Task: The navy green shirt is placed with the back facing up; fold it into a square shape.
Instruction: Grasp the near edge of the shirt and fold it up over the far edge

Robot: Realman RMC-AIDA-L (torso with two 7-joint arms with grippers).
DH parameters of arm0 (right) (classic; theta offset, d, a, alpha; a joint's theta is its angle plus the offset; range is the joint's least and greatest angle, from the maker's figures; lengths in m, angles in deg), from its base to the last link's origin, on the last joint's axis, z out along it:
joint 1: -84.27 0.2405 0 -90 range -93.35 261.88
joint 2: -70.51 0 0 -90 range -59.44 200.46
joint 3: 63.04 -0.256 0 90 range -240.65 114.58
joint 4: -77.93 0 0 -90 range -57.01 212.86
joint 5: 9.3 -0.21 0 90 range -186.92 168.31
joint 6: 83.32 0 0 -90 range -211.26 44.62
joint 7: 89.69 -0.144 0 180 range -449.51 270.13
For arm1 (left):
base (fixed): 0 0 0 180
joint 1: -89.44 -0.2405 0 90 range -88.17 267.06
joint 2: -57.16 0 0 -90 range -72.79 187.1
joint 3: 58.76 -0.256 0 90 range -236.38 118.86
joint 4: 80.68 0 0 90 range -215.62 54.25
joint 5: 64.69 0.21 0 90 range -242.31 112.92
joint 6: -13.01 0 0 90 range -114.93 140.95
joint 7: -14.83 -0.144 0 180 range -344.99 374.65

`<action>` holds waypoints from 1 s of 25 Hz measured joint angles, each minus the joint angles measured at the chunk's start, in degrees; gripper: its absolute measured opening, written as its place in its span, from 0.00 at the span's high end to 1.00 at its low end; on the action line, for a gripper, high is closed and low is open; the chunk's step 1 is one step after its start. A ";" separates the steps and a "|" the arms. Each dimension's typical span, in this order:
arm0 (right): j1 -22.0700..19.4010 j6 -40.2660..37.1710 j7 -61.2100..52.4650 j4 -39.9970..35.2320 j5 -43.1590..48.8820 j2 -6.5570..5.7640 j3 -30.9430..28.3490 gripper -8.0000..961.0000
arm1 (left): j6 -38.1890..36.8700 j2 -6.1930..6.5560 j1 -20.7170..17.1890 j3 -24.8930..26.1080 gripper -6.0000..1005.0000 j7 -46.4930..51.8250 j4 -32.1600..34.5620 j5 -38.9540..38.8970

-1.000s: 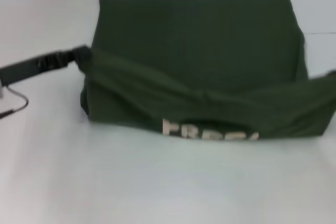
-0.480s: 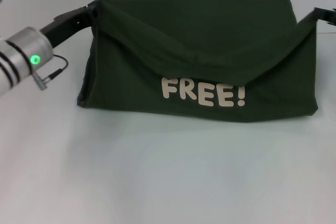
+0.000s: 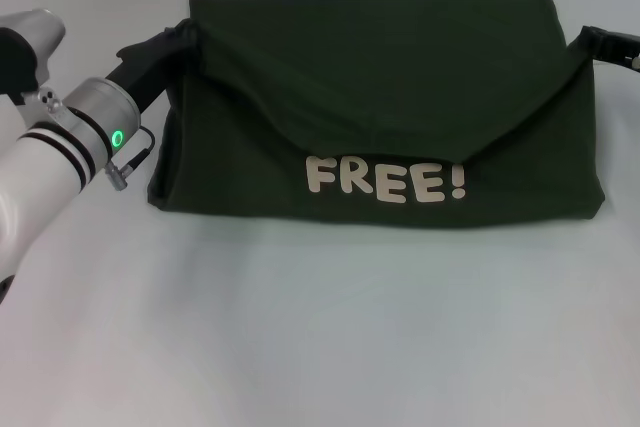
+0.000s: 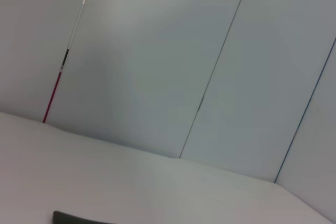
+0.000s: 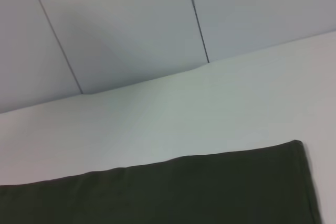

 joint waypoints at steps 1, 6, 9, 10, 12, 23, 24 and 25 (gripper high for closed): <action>0.03 0.63 0.57 0.31 -0.24 0.03 0.01 0.96 | 0.28 0.02 0.00 0.00 0.96 -0.36 -0.29 -0.28; 0.11 2.05 2.05 0.88 -0.89 0.46 0.04 0.96 | 1.40 0.06 0.00 -0.38 0.97 -0.83 -0.61 -0.38; 0.13 2.83 2.78 0.89 -0.90 0.92 0.06 0.96 | 1.41 0.07 0.06 -0.46 0.97 -0.88 -0.80 -0.22; 0.13 2.90 2.85 0.89 -0.89 1.00 0.07 0.96 | 1.41 0.06 0.07 -0.59 0.97 -0.96 -0.90 -0.20; 0.13 3.02 2.94 0.87 -0.79 1.18 0.21 0.96 | 1.42 0.04 0.08 -0.89 0.95 -1.04 -0.97 -0.16; -0.77 2.82 3.61 -1.37 -0.92 1.51 1.49 0.71 | 2.58 0.18 -0.46 -0.66 0.63 1.12 0.17 -0.62; -0.84 2.57 3.47 -1.72 -0.93 1.50 1.48 0.66 | 2.45 0.19 -0.75 -0.61 0.58 2.01 0.65 -0.63; -0.95 2.10 3.19 -2.04 -0.94 1.45 1.49 0.61 | 1.95 0.24 -1.44 -0.78 0.53 3.83 1.59 -0.62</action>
